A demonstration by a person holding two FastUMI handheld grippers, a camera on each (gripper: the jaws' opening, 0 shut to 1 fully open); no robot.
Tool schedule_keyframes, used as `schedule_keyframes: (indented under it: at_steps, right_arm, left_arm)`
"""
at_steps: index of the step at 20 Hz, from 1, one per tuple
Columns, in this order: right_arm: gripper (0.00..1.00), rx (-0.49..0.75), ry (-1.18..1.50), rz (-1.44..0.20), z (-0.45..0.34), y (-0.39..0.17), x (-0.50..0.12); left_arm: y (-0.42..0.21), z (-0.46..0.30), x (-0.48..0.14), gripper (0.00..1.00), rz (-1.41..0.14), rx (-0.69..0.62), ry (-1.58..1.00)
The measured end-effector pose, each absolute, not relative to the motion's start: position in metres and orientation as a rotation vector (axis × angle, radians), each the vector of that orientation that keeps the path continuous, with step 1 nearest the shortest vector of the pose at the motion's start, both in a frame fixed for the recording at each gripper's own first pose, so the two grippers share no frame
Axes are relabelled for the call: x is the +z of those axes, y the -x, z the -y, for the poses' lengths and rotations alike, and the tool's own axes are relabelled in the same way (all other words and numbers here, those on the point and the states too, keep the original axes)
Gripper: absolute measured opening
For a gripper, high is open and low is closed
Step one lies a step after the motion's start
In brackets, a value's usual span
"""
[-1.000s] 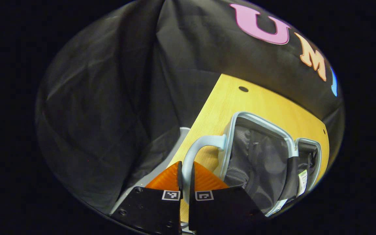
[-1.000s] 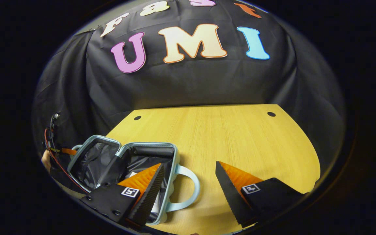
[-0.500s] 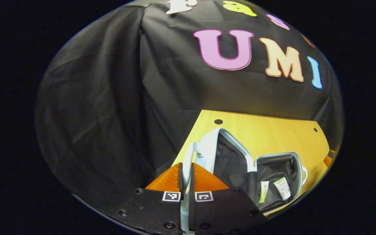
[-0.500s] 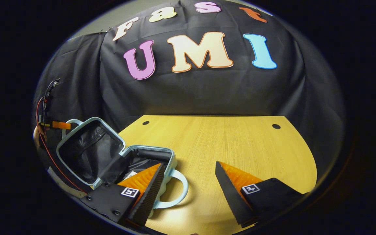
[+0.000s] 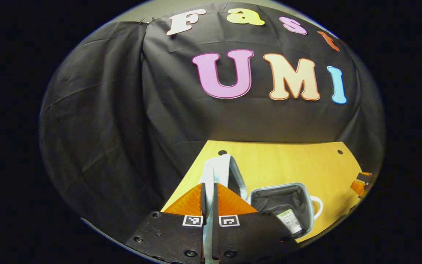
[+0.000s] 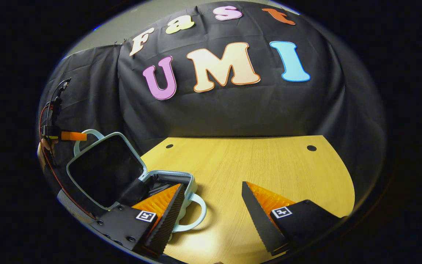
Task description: First open the suitcase, pack the skin care products into it, and then close the suitcase.
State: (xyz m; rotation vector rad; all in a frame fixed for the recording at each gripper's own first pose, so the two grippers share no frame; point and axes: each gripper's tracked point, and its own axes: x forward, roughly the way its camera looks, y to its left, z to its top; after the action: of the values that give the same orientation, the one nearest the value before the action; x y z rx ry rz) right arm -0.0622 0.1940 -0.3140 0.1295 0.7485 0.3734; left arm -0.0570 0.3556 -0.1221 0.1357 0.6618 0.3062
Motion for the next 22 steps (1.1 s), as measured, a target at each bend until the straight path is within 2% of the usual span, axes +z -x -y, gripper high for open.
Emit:
schedule_keyframes:
  at_steps: [5,10,17,22]
  right_arm:
    - [0.98,0.363,-0.157,-0.749,-0.178,0.059,-0.309]
    - [0.98,0.324,-0.159,-0.73,-0.152,0.053,-0.304]
    - [0.98,0.268,-0.129,-0.714,-0.105,0.061,-0.296]
    - [0.98,0.211,-0.116,-0.716,-0.066,0.07,-0.292]
  left_arm:
    - [0.031,-0.279,-0.125,0.01,-0.588,0.185,-0.082]
    - [0.016,-0.211,-0.145,0.02,-0.602,0.066,-0.004]
    - [0.018,-0.104,-0.209,0.03,-0.709,-0.13,0.126]
    - [0.02,-0.068,-0.246,0.05,-0.772,-0.176,0.143]
